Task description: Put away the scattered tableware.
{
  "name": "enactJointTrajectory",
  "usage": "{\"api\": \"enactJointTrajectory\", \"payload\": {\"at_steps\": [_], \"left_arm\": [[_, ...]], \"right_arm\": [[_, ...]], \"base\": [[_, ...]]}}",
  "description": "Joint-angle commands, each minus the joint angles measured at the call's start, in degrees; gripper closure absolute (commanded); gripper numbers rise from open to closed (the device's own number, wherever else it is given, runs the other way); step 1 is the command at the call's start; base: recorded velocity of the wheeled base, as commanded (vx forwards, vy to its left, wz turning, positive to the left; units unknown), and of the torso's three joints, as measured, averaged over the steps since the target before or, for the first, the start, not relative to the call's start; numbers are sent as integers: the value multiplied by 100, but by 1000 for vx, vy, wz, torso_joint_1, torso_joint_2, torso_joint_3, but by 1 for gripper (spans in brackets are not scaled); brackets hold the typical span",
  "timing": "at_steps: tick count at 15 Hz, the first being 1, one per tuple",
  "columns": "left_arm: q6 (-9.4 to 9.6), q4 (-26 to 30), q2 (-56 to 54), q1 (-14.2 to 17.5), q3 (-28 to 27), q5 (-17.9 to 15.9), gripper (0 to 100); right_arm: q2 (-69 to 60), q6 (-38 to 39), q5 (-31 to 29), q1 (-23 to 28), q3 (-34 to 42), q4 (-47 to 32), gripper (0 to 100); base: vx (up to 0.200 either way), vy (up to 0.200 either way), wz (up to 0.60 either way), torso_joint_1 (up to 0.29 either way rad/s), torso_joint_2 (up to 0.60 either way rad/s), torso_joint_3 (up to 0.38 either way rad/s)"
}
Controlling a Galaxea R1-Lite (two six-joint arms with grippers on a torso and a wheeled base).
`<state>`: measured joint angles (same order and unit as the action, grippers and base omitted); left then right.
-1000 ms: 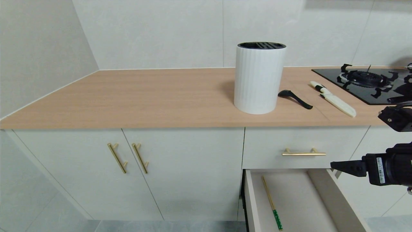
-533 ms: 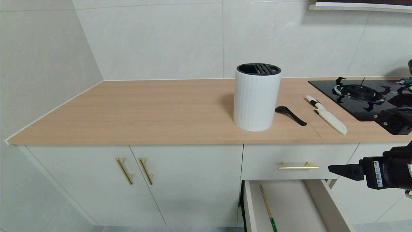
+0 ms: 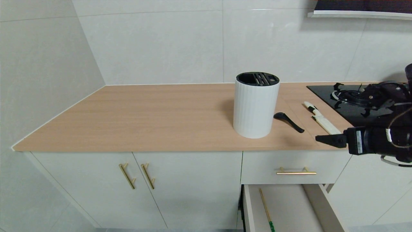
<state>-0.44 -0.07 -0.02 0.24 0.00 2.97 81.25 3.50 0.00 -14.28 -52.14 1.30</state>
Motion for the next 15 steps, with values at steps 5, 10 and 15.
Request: {"api": "enactJointTrajectory", "payload": {"at_steps": [5, 10, 15], "left_arm": [[0, -1, 2, 2, 0, 1, 0], [-9, -1, 2, 2, 0, 1, 0], [0, -1, 2, 2, 0, 1, 0]], "right_arm": [[2870, -1123, 993, 1014, -1668, 1258, 0], [3942, -1123, 1239, 979, -1668, 2700, 0], [4364, -1097, 1222, 970, -1791, 3315, 0]], "base": [[0, 0, 0, 0, 0, 0], [0, 0, 0, 0, 0, 0], [0, 0, 0, 0, 0, 0]]}}
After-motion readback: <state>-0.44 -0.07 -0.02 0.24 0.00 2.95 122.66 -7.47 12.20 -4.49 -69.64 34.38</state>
